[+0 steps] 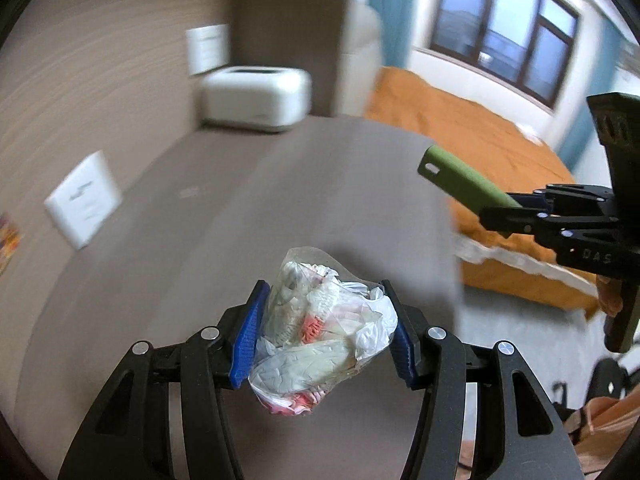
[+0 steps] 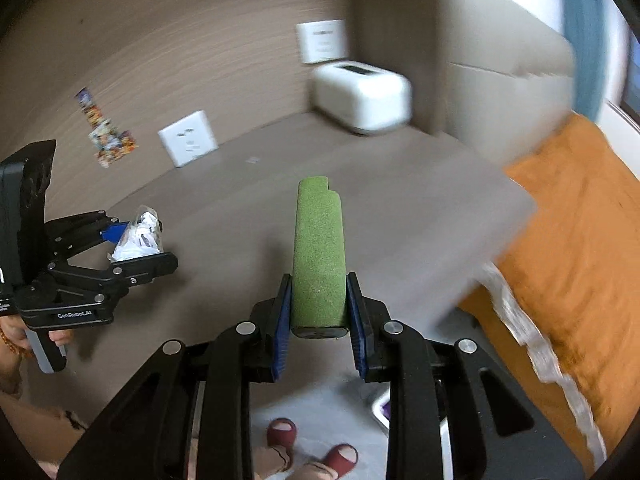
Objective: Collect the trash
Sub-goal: 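Carry the plastic bag and green sponge over the white bin and open both tools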
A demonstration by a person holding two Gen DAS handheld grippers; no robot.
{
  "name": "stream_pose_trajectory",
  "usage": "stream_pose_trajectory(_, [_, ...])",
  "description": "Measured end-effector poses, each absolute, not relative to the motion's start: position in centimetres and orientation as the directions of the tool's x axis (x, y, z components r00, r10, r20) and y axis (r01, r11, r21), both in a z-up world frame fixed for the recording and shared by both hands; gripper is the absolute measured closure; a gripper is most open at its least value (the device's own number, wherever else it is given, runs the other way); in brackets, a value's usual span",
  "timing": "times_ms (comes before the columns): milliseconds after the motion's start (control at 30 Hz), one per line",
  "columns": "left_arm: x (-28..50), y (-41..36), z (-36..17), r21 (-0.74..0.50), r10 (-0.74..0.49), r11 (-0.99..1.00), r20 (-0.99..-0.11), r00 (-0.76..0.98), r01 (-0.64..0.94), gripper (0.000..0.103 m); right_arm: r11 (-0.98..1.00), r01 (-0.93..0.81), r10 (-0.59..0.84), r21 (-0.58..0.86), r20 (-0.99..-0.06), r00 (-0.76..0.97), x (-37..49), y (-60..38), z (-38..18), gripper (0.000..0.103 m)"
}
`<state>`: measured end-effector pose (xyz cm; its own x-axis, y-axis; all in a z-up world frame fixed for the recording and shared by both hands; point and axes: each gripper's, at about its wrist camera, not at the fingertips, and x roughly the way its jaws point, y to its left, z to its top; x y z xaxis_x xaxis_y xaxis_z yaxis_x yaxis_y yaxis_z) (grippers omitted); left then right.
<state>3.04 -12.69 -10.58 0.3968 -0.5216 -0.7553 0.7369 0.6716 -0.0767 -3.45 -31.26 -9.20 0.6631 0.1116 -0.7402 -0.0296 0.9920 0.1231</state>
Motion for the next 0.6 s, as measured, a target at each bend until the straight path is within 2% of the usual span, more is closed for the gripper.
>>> stream_pose_trajectory(133, [-0.5, -18.6, -11.6, -0.054, -0.549, 0.559, -0.772, 0.321, 0.827, 0.049, 0.995, 0.074, 0.009, 0.073, -0.771, 0.637, -7.7, -36.0, -9.9, 0.076])
stream_pose_trajectory(300, [-5.3, -26.4, -14.0, -0.055, -0.567, 0.393, -0.800, 0.195, 0.918, 0.049, 0.993, 0.121, -0.072, -0.002, -0.815, 0.575, -11.9, -40.8, -11.4, 0.076])
stream_pose_trajectory(433, [-8.0, -31.6, -17.2, -0.034, -0.533, 0.297, -0.835, 0.135, 0.954, 0.049, 0.994, 0.101, -0.097, -0.051, -0.852, 0.515, -13.7, -44.2, -14.0, 0.076])
stream_pose_trajectory(600, [-9.2, -37.2, -23.5, -0.084, -0.484, 0.241, -0.874, 0.045, 0.967, 0.049, 0.993, 0.002, -0.105, -0.114, -0.901, 0.422, -13.9, -47.1, -19.8, 0.076])
